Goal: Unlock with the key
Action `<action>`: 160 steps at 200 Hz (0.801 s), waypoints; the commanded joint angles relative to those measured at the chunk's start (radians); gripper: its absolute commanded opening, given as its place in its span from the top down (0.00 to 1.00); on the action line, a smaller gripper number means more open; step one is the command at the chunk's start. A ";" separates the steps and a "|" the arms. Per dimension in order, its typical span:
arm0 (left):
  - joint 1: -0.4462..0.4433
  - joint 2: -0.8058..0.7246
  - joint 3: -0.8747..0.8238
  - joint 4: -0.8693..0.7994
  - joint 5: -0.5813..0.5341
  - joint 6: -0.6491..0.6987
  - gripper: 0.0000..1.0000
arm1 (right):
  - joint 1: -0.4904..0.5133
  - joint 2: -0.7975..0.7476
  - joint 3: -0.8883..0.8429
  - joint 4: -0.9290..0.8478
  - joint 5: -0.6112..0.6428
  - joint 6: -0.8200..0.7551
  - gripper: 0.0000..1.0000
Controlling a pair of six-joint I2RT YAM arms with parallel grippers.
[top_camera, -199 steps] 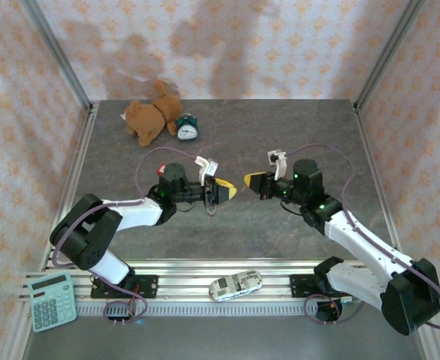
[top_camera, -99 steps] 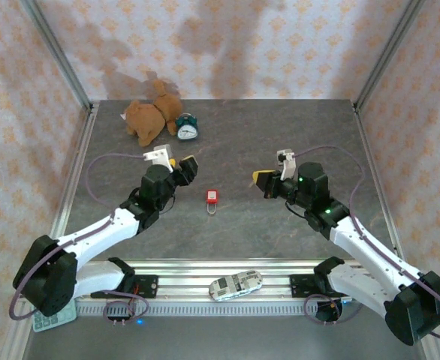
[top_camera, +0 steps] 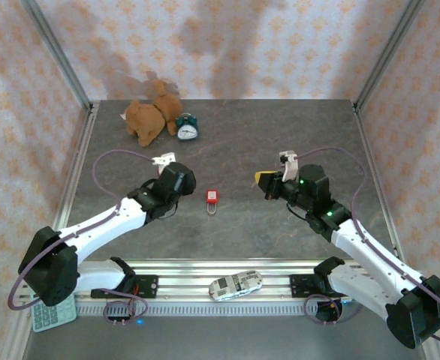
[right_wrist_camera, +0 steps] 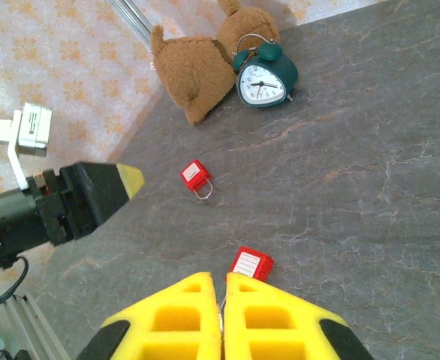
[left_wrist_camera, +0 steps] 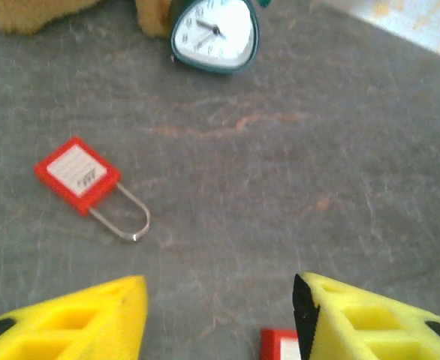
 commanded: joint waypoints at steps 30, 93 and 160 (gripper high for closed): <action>-0.142 0.227 0.234 -0.391 -0.068 -0.091 0.38 | 0.006 -0.034 -0.038 0.055 0.105 0.001 0.93; -0.163 0.545 0.539 -0.617 0.053 0.025 0.41 | 0.006 -0.065 -0.053 0.041 0.114 -0.011 0.93; -0.171 0.714 0.677 -0.651 0.100 0.107 0.38 | 0.007 -0.090 -0.062 0.036 0.121 -0.026 0.93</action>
